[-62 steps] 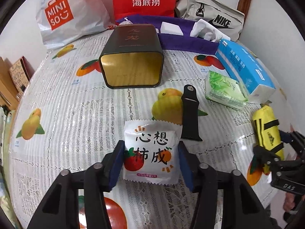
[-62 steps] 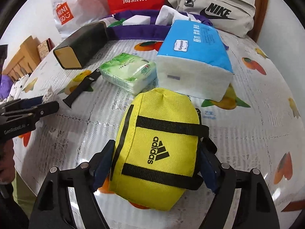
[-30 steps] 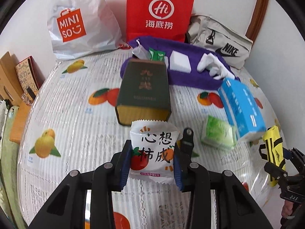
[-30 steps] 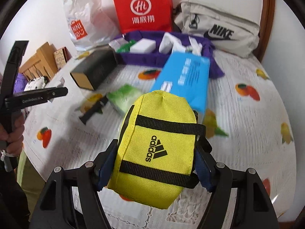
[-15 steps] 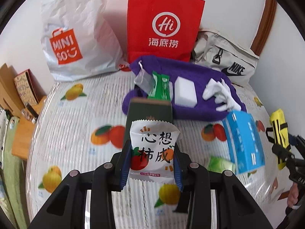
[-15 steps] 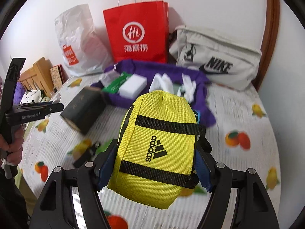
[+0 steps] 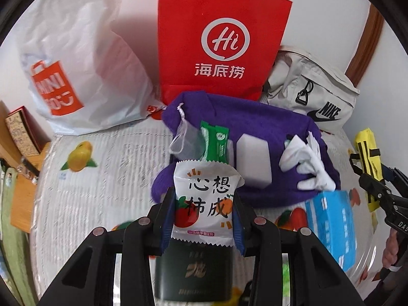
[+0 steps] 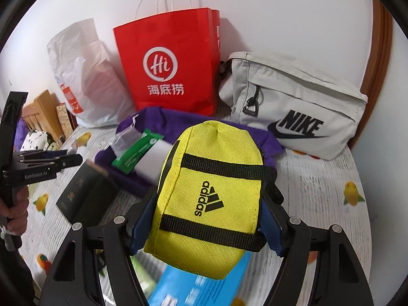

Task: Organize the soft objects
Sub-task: 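Carry the white packet and yellow pouch over the purple towel with both tools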

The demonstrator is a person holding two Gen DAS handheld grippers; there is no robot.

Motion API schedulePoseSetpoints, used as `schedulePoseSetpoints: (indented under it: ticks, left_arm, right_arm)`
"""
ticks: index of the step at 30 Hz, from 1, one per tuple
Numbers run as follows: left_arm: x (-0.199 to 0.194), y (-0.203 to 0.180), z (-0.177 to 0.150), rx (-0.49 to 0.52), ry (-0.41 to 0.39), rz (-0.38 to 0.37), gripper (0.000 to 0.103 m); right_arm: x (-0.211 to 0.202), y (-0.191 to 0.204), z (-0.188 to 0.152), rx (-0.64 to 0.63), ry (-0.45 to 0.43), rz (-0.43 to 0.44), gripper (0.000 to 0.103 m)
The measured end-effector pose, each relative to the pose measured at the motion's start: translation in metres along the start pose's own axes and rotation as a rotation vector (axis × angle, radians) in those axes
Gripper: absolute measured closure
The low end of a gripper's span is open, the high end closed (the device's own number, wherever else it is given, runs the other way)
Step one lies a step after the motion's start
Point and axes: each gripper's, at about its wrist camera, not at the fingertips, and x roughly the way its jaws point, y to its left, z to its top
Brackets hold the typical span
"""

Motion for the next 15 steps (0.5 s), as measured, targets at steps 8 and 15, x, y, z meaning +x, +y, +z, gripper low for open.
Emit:
schedulePoseSetpoints:
  ticks: [8,15]
  left_arm:
    - [0.034,-0.003,0.032,-0.011,0.034,-0.039,0.066]
    - [0.068,-0.004,0.051,-0.025,0.091,-0.067,0.065]
  right_arm:
    - [0.042,-0.017,0.029,0.031,0.039,-0.005,0.030]
    - [0.078,-0.022,0.036,0.040,0.093,-0.004,0.030]
